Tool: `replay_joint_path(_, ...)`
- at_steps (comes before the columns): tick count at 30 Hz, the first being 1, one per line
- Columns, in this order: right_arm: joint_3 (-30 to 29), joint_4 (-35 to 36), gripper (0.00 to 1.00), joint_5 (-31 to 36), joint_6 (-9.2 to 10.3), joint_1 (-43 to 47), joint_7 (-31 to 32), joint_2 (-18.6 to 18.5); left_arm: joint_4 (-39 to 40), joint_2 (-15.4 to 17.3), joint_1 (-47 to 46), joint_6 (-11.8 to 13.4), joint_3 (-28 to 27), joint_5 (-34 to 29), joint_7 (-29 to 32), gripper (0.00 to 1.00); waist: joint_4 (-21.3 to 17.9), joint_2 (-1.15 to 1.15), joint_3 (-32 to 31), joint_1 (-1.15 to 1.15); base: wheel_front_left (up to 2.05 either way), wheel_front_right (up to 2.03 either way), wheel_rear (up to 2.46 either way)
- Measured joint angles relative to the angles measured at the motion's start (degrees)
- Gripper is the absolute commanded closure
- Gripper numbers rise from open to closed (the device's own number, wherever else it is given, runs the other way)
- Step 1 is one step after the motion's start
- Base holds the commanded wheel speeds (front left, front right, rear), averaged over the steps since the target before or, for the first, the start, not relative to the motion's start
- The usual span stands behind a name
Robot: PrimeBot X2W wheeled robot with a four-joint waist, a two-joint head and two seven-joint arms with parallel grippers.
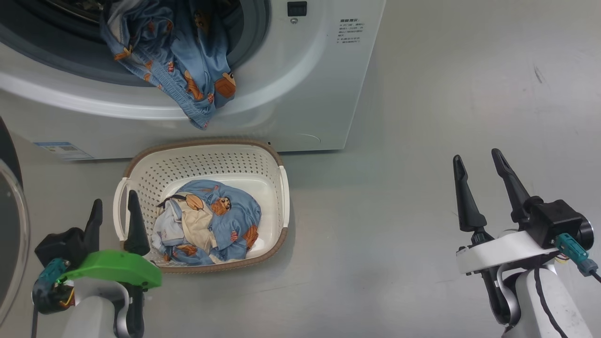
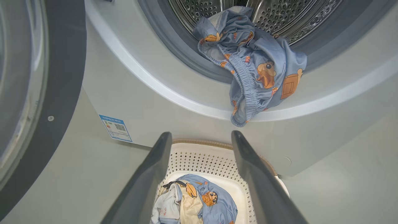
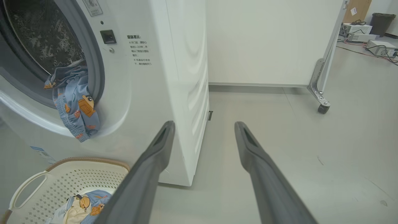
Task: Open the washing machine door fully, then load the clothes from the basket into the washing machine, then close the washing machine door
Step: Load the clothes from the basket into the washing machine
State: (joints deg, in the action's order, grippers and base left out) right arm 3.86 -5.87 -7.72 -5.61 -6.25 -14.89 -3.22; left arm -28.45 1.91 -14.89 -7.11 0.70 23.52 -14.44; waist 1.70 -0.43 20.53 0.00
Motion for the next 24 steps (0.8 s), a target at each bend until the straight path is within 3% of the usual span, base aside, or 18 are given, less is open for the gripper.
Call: replay_joint_path(24, 2.13, 0.57, 0.00, 0.22, -0.90, -0.32, 0.00, 0.32, 12.40, 0.09, 5.17, 0.00, 3.67, 1.20, 0.00, 0.00, -2.18, 0.00, 1.67, 0.00, 0.00, 0.00, 0.00)
